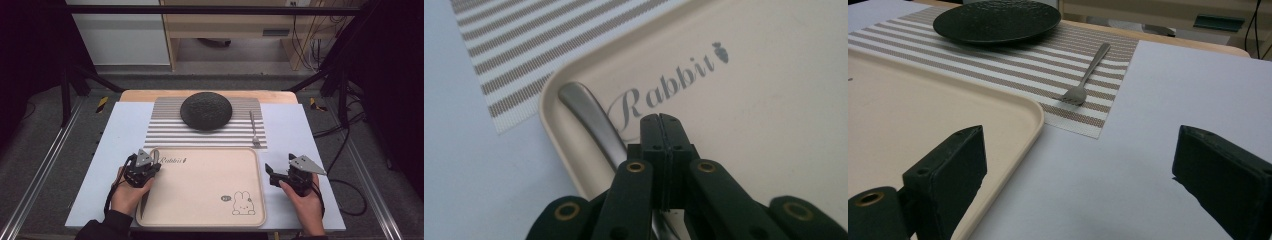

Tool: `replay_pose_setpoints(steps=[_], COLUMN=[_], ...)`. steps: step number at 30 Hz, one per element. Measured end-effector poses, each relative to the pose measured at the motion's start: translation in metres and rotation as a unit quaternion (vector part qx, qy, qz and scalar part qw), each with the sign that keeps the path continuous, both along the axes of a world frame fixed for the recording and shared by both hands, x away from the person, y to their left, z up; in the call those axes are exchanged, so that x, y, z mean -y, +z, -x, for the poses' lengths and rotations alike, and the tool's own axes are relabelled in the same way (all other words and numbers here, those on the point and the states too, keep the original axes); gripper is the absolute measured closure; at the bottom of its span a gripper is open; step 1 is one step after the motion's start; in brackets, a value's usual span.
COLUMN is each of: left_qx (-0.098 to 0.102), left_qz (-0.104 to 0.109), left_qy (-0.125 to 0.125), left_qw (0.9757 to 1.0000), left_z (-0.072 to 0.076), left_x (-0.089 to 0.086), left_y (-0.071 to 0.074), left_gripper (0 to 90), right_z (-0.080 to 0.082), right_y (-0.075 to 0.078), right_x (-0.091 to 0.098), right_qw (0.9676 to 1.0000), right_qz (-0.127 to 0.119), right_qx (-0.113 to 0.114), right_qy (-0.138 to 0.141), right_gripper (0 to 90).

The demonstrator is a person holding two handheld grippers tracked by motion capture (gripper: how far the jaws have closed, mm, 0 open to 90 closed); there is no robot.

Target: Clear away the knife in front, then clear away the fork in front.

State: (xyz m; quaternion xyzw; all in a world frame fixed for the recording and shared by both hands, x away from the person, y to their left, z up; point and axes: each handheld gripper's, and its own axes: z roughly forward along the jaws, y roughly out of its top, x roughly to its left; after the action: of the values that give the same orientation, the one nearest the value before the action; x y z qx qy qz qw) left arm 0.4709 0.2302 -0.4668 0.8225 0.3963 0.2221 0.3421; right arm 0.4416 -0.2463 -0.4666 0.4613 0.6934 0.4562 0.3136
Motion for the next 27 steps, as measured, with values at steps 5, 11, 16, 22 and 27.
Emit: replay_pose_setpoints(steps=[5,11,16,22,27], left_qx=[0.039,0.077,0.089,0.094,0.12], left_qz=[0.017,0.043,0.053,0.058,0.086], left_qy=[0.011,0.028,0.03,0.039,0.056], left_qw=[0.999,0.9957,0.9941,0.9931,0.9874], left_z=[0.002,0.004,0.006,0.006,0.009], left_x=[-0.002,-0.009,-0.011,-0.012,-0.02], left_y=[0.005,0.011,0.013,0.013,0.018], left_gripper=[90.0,90.0,90.0,90.0,90.0], right_z=[0.003,0.002,0.003,0.003,0.003], right_y=[0.001,0.001,0.002,0.002,0.002], right_x=[0.0,-0.001,-0.001,-0.001,-0.001], right_qw=[1.0,1.0,1.0,1.0,1.0], right_qz=[-0.001,0.0,0.001,0.0,-0.004], right_qx=[0.003,0.001,0.002,0.002,-0.003], right_qy=[0.004,0.007,0.006,0.007,0.006], right_gripper=[7.1,7.1,7.0,7.0,6.9])
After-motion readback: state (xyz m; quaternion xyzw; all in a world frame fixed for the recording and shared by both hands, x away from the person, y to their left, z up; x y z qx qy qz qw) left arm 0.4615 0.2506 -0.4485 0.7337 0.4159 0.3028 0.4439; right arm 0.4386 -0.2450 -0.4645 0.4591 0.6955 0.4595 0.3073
